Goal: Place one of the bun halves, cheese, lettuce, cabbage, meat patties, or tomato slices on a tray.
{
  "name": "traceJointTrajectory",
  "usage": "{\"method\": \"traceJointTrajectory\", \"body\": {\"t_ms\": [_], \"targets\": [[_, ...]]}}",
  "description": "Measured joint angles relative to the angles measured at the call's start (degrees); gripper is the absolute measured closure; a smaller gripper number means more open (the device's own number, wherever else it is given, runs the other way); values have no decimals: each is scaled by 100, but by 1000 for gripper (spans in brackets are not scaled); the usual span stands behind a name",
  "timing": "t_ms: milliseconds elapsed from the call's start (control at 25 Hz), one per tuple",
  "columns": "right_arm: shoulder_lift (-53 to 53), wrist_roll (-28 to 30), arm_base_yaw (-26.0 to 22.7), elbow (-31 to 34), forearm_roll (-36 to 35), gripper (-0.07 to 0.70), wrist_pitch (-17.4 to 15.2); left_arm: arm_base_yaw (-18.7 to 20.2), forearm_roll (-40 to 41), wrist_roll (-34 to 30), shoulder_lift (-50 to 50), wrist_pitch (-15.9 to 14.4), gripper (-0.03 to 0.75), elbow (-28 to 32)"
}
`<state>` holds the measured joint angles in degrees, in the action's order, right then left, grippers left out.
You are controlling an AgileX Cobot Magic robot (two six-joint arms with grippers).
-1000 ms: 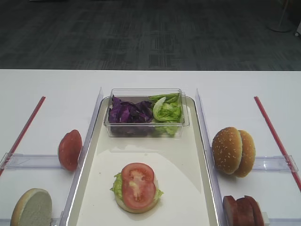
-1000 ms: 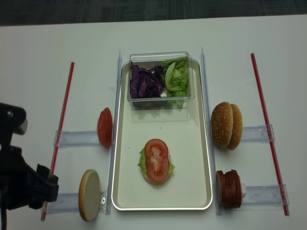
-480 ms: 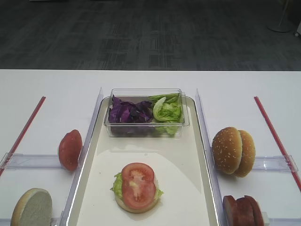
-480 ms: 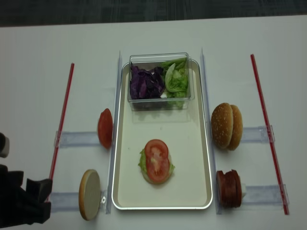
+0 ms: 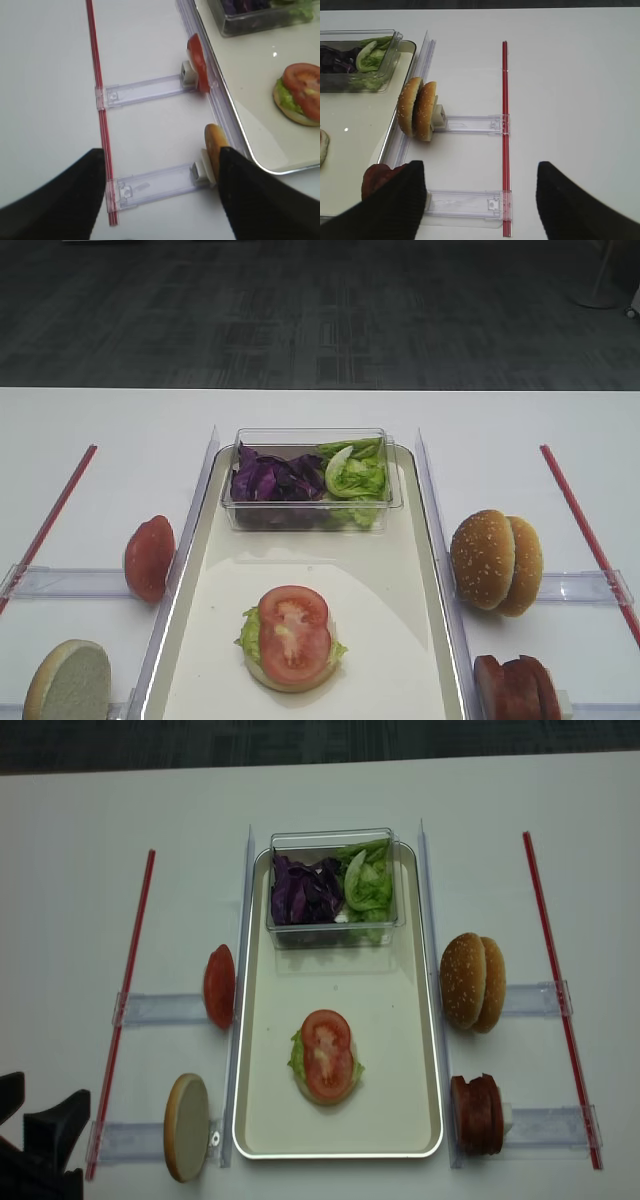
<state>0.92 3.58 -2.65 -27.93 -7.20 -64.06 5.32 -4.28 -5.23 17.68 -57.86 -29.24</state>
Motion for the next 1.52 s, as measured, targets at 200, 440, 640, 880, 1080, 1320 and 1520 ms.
{"method": "traceJointTrajectory", "body": {"t_ms": [200,440,640,880,1080,1320,1520], "targets": [[0,0,0,0,0,131,0,0,0,64,-555,-33,258,0],[0,0,0,0,0,131,0,0,0,90,-1119,-17,258,14],[0,0,0,0,0,131,0,0,0,101,-1550,179,258,136],[0,0,0,0,0,131,0,0,0,101,-1828,325,275,194],[0,0,0,0,0,131,0,0,0,112,-1843,388,279,231],[0,0,0,0,0,131,0,0,0,175,-1843,378,279,231],[0,0,0,0,0,131,0,0,0,212,-1843,144,280,155]]}}
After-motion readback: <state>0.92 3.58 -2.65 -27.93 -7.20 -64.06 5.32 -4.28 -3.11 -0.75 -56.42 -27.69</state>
